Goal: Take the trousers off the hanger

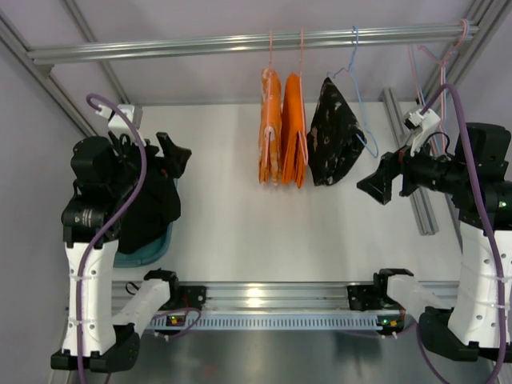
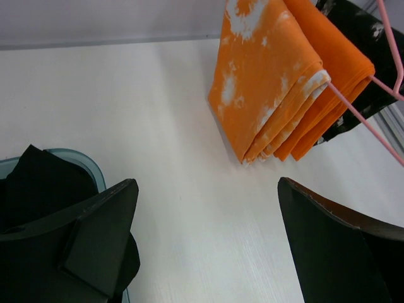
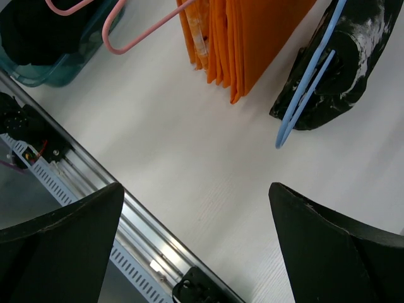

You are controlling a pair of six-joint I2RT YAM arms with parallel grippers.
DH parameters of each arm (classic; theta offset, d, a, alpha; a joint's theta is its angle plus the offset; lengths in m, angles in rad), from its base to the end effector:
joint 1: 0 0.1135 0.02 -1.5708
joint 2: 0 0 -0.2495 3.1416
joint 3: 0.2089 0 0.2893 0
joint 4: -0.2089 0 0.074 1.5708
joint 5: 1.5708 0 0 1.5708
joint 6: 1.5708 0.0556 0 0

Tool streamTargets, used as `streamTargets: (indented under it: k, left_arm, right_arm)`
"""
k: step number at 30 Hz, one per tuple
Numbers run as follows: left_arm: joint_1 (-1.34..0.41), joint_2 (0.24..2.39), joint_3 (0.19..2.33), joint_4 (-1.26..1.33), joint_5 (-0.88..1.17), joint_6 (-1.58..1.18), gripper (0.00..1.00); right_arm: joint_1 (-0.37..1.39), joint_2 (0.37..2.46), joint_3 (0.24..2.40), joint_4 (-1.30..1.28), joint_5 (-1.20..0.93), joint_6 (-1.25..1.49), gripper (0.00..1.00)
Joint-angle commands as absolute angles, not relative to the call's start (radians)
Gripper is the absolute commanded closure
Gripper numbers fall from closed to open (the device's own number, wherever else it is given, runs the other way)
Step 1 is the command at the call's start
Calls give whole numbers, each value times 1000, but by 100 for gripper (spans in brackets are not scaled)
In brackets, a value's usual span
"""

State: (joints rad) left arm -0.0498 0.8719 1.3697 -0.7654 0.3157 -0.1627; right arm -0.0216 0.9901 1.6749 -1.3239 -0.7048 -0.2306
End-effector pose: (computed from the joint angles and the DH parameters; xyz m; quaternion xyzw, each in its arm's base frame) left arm 0.2007 -0.0273 0.4588 0.0509 0.7894 -0.1878 0.5823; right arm 0.1585 0.0326 0.4782 -0.2417 0.8178 0.2529 0.4570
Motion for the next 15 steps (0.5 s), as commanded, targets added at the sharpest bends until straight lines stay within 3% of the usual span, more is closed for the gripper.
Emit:
streamTargets:
  k: [1, 11, 15]
  left_arm:
    - [-44, 955, 1471, -723, 327, -201, 2]
    - [-60, 1173, 1629, -474, 578, -370, 2]
    - [-190, 1297, 1692, -440, 563, -438, 2]
  right_arm:
    - [-8, 988, 1678, -1282, -703, -215, 1]
    - [-8, 1060, 1790, -1284, -686, -184, 1]
    - [-8, 1083, 1816, -1286, -681, -178, 1]
